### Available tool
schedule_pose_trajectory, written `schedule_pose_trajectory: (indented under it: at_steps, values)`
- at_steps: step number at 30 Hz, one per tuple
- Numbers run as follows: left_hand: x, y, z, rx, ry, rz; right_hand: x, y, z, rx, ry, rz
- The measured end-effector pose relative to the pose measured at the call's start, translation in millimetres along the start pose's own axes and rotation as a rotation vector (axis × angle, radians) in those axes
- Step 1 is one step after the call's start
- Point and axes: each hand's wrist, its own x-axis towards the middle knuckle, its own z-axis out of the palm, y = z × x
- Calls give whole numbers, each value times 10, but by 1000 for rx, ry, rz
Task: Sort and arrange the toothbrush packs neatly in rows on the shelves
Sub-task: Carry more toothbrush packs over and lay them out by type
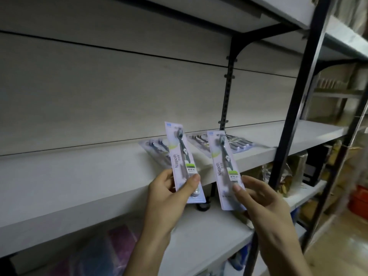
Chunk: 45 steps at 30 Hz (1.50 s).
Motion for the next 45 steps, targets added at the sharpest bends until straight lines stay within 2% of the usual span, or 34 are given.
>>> schedule_pose_trajectory:
  at_steps: [12,19,24,29,38,45]
  values:
    - [33,-223,1233,17,200,29,936,-134,-1093,-56,-135,-17]
    - [34,-366,1602,61,297,15,1315,-16,-1378,-89,-178,-20]
    - [267,-367,1675,97,336,39,1601,38,-1330,-147,-184,-87]
    - [589,-355,1665,111,355,60,1926,87,-1098,-247,-117,-163]
    - [1092,-362,1441,149,327,113,2358,216,-554,-406,-63,-287]
    - [1286,-387,1344,141,313,127,2597,308,-230,-566,-108,-273]
